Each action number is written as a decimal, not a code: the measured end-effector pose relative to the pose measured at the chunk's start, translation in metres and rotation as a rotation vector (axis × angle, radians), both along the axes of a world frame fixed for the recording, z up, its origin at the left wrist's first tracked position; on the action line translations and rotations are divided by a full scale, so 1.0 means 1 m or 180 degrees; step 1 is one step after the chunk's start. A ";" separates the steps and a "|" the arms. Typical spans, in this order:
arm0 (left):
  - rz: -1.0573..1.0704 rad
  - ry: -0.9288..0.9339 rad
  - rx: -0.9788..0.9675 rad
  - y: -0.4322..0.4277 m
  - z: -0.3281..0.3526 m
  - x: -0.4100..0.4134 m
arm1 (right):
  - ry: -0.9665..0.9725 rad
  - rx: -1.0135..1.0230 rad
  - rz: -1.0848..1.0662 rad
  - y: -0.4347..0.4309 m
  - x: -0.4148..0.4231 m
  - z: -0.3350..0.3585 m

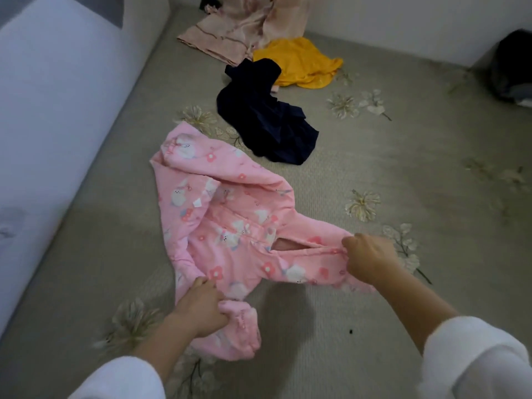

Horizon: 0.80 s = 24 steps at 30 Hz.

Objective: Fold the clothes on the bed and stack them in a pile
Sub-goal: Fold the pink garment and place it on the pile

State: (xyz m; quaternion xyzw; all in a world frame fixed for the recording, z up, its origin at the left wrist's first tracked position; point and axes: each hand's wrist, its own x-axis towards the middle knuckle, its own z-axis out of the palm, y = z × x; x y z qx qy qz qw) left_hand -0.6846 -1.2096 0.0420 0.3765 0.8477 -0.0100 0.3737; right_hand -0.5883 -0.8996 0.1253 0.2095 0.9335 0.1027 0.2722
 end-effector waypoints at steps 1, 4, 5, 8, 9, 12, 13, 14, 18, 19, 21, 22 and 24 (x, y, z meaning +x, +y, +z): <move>-0.0020 -0.0057 -0.0056 0.001 -0.001 0.008 | -0.0211 0.0087 -0.0019 0.006 0.018 -0.004; -0.0177 0.0109 -0.0439 -0.005 -0.005 0.033 | -0.0992 0.0076 -0.0231 0.015 0.075 -0.021; -0.0159 0.0262 -0.0581 -0.009 -0.006 0.042 | -0.1335 -0.0116 -0.0354 0.016 0.094 -0.028; -0.0144 0.0901 -0.1006 -0.019 -0.003 0.065 | -0.2487 -0.1473 -0.1263 0.013 0.142 -0.045; -0.0101 0.1041 -0.1124 -0.019 -0.003 0.072 | -0.2708 -0.2114 -0.1813 0.011 0.154 -0.049; 0.0153 0.1169 -0.1304 -0.006 -0.004 0.100 | -0.2073 -0.2960 -0.2319 0.018 0.176 -0.056; 0.0182 0.1179 -0.1224 0.002 -0.006 0.111 | -0.1490 -0.2818 -0.2180 0.025 0.176 -0.060; 0.0270 0.1146 -0.1033 0.012 -0.007 0.122 | -0.0810 -0.2579 -0.2014 0.034 0.174 -0.066; 0.2089 0.0234 0.0180 0.055 -0.018 0.170 | 0.0920 -0.2393 -0.2519 0.066 0.152 -0.085; 0.2804 -0.0241 0.0220 0.064 -0.022 0.179 | 0.0971 -0.2472 -0.2729 0.068 0.147 -0.091; 0.4527 -0.1321 0.0524 0.079 -0.031 0.186 | 0.1122 -0.2728 -0.3044 0.063 0.139 -0.105; 0.5382 -0.1866 0.0817 0.084 -0.034 0.186 | 0.1274 -0.2845 -0.3209 0.058 0.135 -0.111; 0.6666 -0.2546 0.1416 0.089 -0.037 0.176 | 0.1683 -0.3058 -0.3573 0.047 0.126 -0.119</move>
